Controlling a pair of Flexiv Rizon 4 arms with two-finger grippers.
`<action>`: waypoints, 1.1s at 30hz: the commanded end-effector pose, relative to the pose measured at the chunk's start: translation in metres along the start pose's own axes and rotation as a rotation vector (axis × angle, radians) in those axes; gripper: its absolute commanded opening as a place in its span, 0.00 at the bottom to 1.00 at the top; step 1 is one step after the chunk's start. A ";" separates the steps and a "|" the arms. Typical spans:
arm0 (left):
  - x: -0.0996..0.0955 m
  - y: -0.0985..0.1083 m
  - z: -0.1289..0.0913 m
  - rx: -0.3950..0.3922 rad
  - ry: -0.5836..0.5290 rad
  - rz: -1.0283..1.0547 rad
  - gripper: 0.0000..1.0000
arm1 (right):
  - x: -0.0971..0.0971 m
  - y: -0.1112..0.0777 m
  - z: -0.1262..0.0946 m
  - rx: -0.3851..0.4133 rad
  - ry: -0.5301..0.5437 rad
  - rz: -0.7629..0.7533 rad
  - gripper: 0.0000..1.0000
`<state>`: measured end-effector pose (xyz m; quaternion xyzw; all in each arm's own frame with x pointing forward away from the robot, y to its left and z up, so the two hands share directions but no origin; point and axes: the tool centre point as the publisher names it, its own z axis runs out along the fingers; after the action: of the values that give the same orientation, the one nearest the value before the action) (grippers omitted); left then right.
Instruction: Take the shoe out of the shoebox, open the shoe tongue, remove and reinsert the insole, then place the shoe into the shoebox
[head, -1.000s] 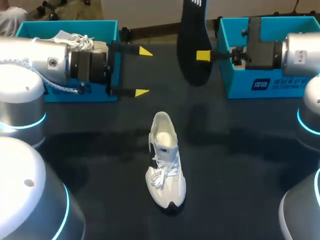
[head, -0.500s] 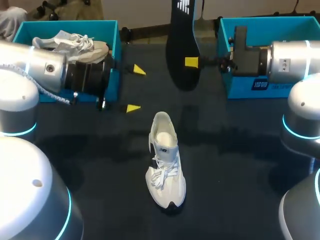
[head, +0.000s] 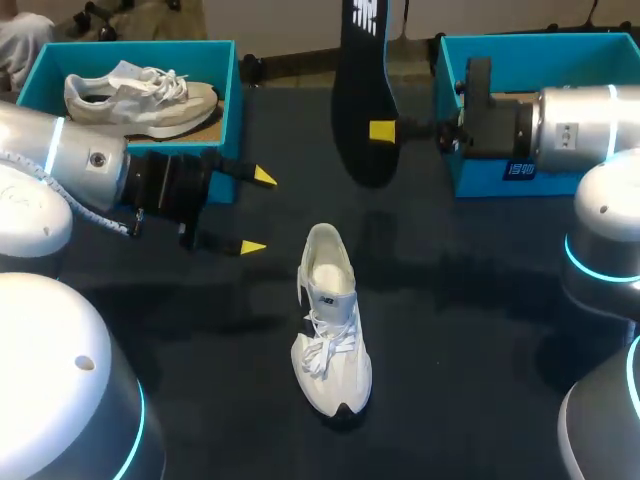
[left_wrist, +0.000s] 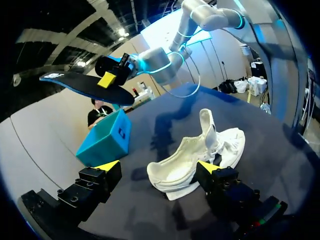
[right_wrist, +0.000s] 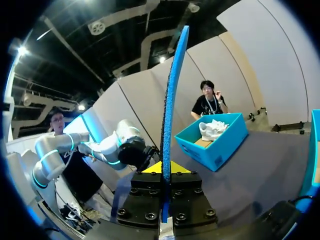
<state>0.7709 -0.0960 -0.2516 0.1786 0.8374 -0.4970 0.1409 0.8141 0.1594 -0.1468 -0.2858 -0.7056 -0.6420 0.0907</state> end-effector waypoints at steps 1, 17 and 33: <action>0.002 -0.002 -0.005 -0.034 0.017 -0.014 1.00 | 0.002 -0.018 0.005 -0.032 -0.009 -0.019 0.00; 0.020 0.016 0.008 -0.143 0.097 -0.071 1.00 | 0.003 -0.059 0.029 -0.023 0.005 -0.030 0.00; 0.028 0.022 0.012 -0.185 0.101 -0.102 1.00 | 0.003 -0.072 0.039 -0.027 0.035 -0.024 0.00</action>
<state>0.7572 -0.0927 -0.2861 0.1466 0.8934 -0.4154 0.0885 0.7845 0.1932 -0.2108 -0.2671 -0.6998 -0.6560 0.0930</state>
